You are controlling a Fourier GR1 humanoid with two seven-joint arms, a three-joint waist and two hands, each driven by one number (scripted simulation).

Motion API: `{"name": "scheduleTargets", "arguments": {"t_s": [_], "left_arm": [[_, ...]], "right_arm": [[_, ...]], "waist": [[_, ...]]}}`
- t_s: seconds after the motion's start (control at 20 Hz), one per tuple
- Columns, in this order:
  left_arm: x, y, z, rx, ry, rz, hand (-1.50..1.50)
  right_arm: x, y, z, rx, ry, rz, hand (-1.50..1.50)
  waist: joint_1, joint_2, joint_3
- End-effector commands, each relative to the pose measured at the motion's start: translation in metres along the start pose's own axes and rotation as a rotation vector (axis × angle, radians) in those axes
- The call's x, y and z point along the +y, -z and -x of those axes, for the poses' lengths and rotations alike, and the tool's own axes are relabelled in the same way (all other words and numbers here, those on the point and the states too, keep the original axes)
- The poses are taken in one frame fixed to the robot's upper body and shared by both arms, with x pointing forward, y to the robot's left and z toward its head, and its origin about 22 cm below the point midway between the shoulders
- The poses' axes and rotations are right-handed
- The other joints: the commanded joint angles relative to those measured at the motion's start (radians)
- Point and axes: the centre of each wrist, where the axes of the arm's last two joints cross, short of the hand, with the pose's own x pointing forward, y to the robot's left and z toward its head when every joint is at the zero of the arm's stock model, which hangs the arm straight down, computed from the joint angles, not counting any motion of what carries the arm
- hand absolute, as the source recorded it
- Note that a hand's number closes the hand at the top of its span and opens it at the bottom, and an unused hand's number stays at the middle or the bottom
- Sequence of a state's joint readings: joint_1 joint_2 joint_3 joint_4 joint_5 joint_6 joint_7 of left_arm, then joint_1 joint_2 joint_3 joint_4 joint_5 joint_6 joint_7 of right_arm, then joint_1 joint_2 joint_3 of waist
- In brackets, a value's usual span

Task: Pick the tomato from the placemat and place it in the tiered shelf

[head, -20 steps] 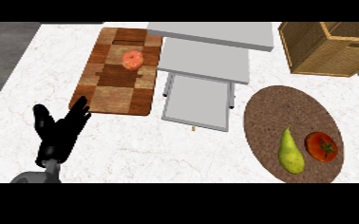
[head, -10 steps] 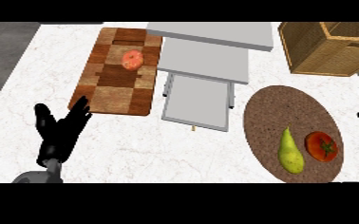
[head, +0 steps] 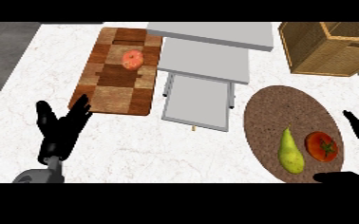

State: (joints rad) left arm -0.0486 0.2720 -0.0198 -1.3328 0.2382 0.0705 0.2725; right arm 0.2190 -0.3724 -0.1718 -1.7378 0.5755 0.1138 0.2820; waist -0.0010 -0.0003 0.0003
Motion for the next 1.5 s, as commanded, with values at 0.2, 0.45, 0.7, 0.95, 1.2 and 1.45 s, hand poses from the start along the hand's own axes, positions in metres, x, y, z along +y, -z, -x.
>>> {"name": "scheduleTargets", "arguments": {"t_s": [0.2, 0.45, 0.7, 0.95, 1.2, 1.45], "left_arm": [[-0.002, -0.004, 0.010, -0.007, 0.012, -0.003, 0.00], [-0.004, -0.003, 0.006, 0.003, -0.001, 0.005, 0.00], [-0.009, 0.011, -0.017, 0.001, 0.000, -0.007, 0.00], [0.000, 0.012, -0.010, -0.003, 0.008, 0.015, 0.00], [-0.011, 0.000, 0.001, 0.002, -0.002, -0.005, 0.00], [0.009, -0.011, 0.012, -0.008, 0.009, 0.013, 0.00]], "right_arm": [[0.024, 0.032, 0.012, 0.032, -0.028, 0.042, -1.50], [0.035, 0.034, 0.021, -0.003, -0.010, 0.074, -1.50], [0.025, 0.046, 0.030, -0.016, -0.003, 0.079, -1.50], [0.031, 0.064, 0.025, -0.053, -0.020, 0.012, -1.50], [0.061, 0.057, 0.022, -0.165, -0.167, -0.119, 1.50], [0.068, 0.038, 0.009, -0.222, -0.099, -0.089, 1.50]], "waist": [[0.002, 0.000, 0.000], [0.002, 0.000, 0.000], [0.000, 0.001, 0.000], [0.003, 0.001, 0.000], [0.003, 0.001, 0.000], [0.000, -0.001, 0.000]]}}
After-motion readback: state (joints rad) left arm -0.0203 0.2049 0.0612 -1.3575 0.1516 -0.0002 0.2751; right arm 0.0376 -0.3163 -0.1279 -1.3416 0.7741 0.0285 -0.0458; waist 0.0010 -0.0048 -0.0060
